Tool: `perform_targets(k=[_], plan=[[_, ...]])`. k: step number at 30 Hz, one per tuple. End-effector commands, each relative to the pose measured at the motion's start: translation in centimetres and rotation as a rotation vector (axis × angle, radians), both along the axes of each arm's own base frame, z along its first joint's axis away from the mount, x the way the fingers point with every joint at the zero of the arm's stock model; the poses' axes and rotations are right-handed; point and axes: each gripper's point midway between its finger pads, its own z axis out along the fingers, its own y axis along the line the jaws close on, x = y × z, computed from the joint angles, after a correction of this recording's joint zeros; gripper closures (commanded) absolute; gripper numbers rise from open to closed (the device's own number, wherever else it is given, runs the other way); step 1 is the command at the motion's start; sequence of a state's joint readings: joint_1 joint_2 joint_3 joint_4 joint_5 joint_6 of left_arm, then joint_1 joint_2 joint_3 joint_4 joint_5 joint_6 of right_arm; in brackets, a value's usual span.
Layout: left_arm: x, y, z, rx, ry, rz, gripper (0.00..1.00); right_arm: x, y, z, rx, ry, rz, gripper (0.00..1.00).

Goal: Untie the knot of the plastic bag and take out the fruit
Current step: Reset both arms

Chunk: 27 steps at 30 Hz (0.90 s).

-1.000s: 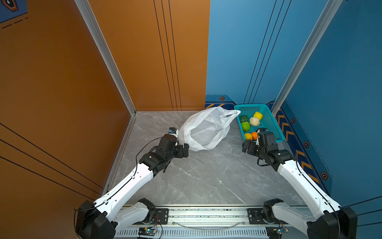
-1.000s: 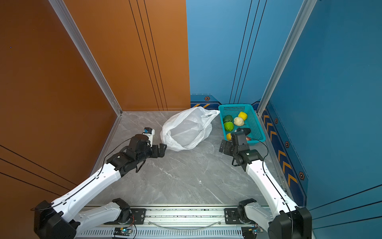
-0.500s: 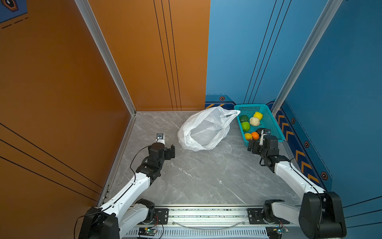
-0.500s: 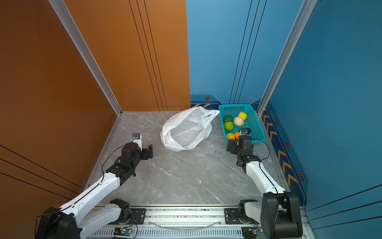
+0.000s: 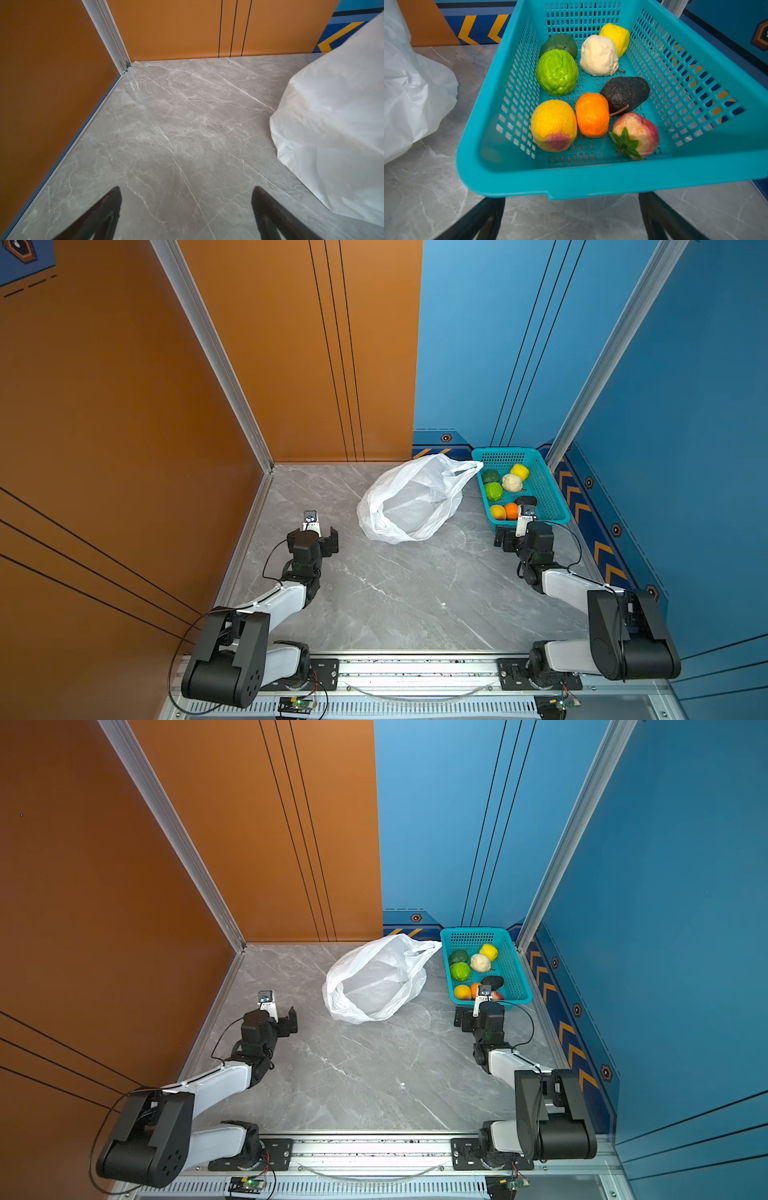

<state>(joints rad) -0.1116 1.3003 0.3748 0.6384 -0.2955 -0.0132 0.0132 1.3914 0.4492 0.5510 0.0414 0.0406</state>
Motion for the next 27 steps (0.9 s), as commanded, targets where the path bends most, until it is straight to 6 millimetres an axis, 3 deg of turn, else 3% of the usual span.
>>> perform_targets(k=[1,8,14,27], plan=[[0.9,1.0,0.6,0.015,-0.072,0.016,0.01,0.7,0.4,1.3,0.012,-0.099,0.028,0.00],[1.3,1.1,-1.5,0.017,-0.078,0.025,0.01,0.8,1.1,-0.4,-0.003,-0.138,0.054,0.00],[1.5,1.1,-2.4,0.021,-0.079,0.033,0.01,0.8,0.1,-0.6,-0.013,-0.140,-0.017,0.00],[1.5,1.4,-2.4,0.020,-0.082,0.045,0.02,0.8,-0.3,-0.6,-0.015,-0.136,-0.041,0.00]])
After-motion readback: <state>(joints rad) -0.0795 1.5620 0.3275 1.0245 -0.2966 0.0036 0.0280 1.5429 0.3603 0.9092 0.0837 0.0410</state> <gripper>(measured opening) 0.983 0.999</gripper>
